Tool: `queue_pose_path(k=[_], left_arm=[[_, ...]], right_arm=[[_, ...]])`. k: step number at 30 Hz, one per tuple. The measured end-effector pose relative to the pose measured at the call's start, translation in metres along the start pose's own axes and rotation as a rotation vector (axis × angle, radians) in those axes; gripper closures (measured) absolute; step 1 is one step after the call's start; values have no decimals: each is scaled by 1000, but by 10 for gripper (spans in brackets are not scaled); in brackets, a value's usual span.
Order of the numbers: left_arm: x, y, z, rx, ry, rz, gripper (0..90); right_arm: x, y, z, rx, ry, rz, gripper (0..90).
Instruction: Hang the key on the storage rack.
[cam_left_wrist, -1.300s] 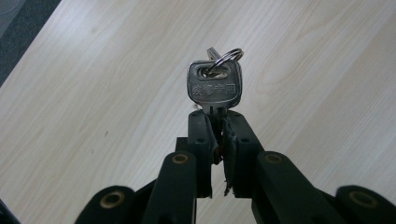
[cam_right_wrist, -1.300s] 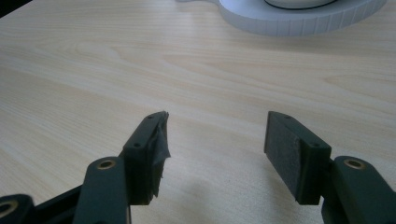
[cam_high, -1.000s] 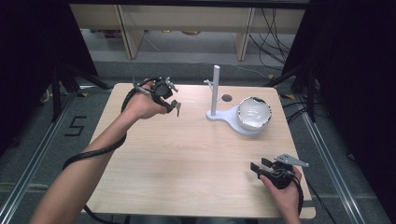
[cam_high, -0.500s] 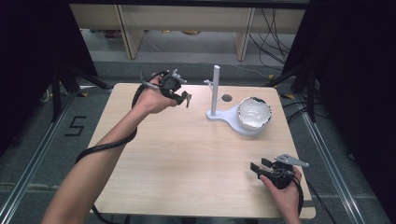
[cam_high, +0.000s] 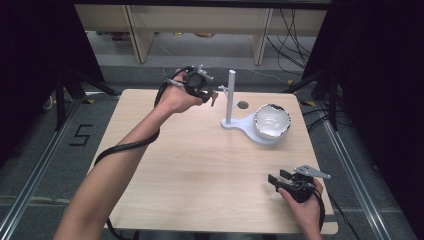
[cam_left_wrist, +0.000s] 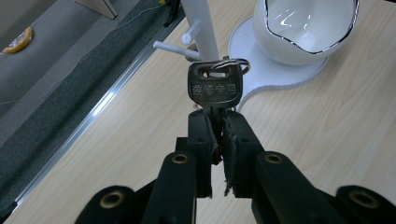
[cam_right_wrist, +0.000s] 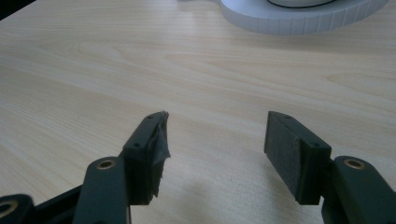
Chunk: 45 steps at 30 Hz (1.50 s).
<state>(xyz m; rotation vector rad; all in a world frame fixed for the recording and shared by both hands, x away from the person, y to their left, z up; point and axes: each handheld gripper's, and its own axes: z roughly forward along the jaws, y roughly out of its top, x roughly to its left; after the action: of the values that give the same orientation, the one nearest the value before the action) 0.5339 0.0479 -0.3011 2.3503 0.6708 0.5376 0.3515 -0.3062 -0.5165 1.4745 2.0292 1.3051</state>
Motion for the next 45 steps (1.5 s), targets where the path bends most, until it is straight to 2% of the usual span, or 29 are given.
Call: queue_pose_path(k=[3,4,5,7,9,10,13,14,15,16,20,25,26,33,34,35,37,38,40,45], left_arm=[[0,5,3,-7,-1,-6,817],[0,7,4,-11,0,-8,817],[0,9,5,-8,-1,-6,817],[0,12,7,-9,0,-12,817],[1,17,8,-13,3,-15,817],[1,19,9,-16,6,-14,817],[2,23,11,-26,13,-18,817],[2,24,12,-27,15,-21,817],[3,24,13,-26,19,-23,817],[4,25,15,-29,20,-28,816],[7,24,22,-29,31,-47,816],[10,22,26,-34,52,-77,816],[11,22,27,-27,51,-75,816],[10,24,31,-36,57,-84,816],[11,24,31,-29,60,-79,816],[11,23,31,-28,61,-81,816],[12,22,33,-28,69,-81,816],[12,22,34,-22,69,-79,816],[11,20,35,-20,71,-73,816],[11,18,37,-17,72,-78,816]], right_arm=[[0,0,1,-2,1,-3,405],[5,0,-1,15,9,68,405],[5,0,-1,15,9,68,405],[-1,0,1,-4,-3,-9,405],[0,0,1,-2,-3,2,405],[-1,0,1,-5,-4,-13,405],[0,0,0,1,-10,-9,404],[-2,0,1,-1,-4,-29,404],[1,0,0,8,-10,1,404],[0,0,0,1,-9,-12,404],[2,0,-1,9,-8,11,403],[2,0,0,14,-7,8,403],[1,0,0,9,-8,-6,403],[2,0,-1,21,-12,-7,402],[4,0,-2,28,-10,15,402],[2,0,-1,16,-8,-5,402],[4,0,0,2,12,14,402],[3,0,0,16,-2,1,402],[1,0,0,11,-2,-16,402],[2,0,-1,22,-10,-12,402]])
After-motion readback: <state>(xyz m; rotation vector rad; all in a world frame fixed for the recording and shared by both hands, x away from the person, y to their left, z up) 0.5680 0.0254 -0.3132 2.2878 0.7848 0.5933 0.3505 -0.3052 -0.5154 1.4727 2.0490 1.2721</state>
